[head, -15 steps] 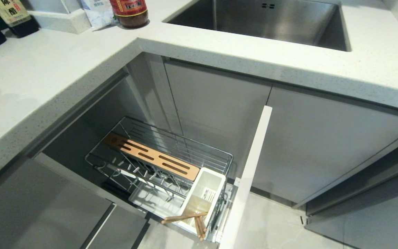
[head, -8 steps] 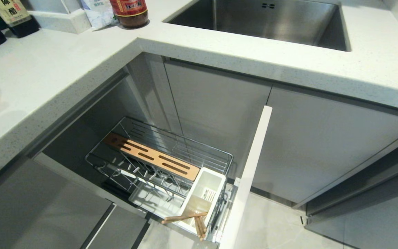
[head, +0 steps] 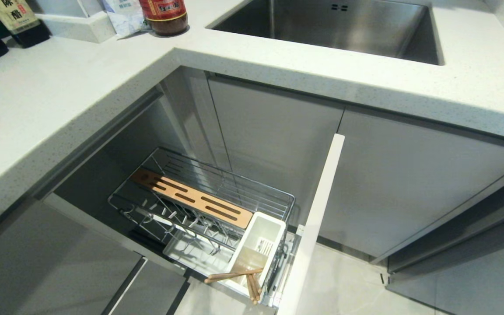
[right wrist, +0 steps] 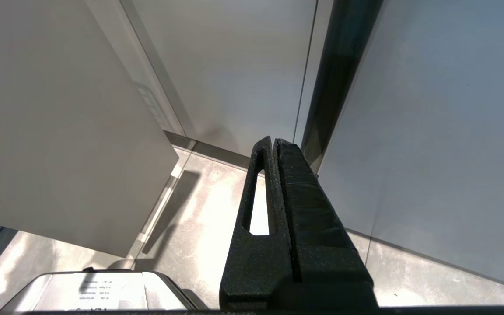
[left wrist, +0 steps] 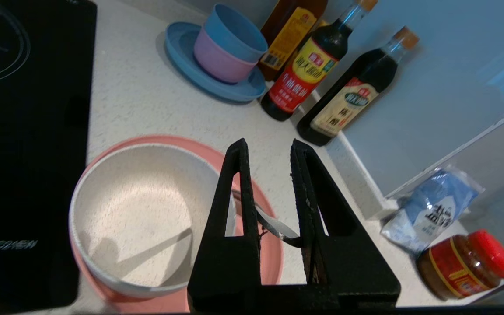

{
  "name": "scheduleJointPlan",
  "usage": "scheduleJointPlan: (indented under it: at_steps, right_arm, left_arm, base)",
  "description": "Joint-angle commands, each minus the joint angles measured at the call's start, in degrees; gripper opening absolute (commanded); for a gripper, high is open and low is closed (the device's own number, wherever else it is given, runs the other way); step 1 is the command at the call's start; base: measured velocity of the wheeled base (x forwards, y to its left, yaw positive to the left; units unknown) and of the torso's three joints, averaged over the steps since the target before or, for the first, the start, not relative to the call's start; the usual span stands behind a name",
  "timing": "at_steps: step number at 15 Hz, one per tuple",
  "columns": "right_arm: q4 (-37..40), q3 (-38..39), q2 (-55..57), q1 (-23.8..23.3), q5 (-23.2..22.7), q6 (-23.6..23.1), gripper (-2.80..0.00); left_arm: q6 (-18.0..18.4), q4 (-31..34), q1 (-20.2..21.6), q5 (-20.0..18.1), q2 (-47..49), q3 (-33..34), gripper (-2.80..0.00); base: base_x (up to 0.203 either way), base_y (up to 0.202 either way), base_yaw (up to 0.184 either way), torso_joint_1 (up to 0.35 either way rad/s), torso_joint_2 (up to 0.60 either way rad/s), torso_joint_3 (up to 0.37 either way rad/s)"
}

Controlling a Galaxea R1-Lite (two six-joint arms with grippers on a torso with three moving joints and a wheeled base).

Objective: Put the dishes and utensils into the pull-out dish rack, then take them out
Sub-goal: Take the fork out of the cupboard

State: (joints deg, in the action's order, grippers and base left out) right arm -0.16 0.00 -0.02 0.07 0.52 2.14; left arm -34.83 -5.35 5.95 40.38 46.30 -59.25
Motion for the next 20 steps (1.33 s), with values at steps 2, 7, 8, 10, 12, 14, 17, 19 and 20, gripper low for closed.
scheduleJointPlan:
  at_steps: [2, 7, 8, 10, 12, 14, 17, 19, 20]
  right_arm:
    - [-0.02, 0.00, 0.02, 0.01, 0.00, -0.04, -2.80]
    - [-0.02, 0.00, 0.02, 0.01, 0.00, -0.03, -2.80]
    - [-0.02, 0.00, 0.02, 0.01, 0.00, 0.01, -2.80]
    - [-0.02, 0.00, 0.02, 0.01, 0.00, 0.02, -2.80]
    - [-0.02, 0.00, 0.02, 0.01, 0.00, -0.04, -2.80]
    - [-0.02, 0.00, 0.02, 0.01, 0.00, 0.05, -2.80]
    - [-0.02, 0.00, 0.02, 0.01, 0.00, 0.01, -2.80]
    - [-0.02, 0.00, 0.02, 0.01, 0.00, 0.00, -2.80]
    - [-0.02, 0.00, 0.02, 0.01, 0.00, -0.04, -2.80]
  left_arm:
    - [-0.15, -0.14, 0.04, -2.90, -2.67, 3.53, -2.80]
    - [-0.12, -3.73, 0.47, -5.05, -2.63, 7.24, -2.80]
    - [-0.02, -5.17, 0.47, -5.05, -2.62, 8.51, -2.80]
    - [0.88, -8.84, 0.56, -5.07, -2.67, 12.03, -2.80]
    - [2.58, -14.67, 1.15, -5.38, -2.84, 16.57, -2.80]
    - [3.68, -18.74, 1.57, -6.30, -2.96, 19.48, -2.80]
    - [3.80, -20.14, 2.22, -6.63, -3.06, 20.79, -2.80]
    - [3.80, -20.00, 2.22, -7.33, -3.04, 20.93, -2.80]
    - [3.80, -19.87, 2.40, -8.01, -3.23, 20.99, -2.80]
  base:
    - [0.000, 0.000, 0.000, 0.000, 0.00, 0.000]
    - [0.000, 0.000, 0.000, 0.000, 0.00, 0.000]
    - [0.000, 0.000, 0.000, 0.000, 0.00, 0.000]
    - [0.000, 0.000, 0.000, 0.000, 0.00, 0.000]
    - [0.000, 0.000, 0.000, 0.000, 0.00, 0.000]
    - [0.000, 0.000, 0.000, 0.000, 0.00, 0.000]
    - [0.000, 0.000, 0.000, 0.000, 0.00, 0.000]
    - [0.000, 0.000, 0.000, 0.000, 0.00, 0.000]
    - [0.000, 0.000, 0.000, 0.000, 0.00, 0.000]
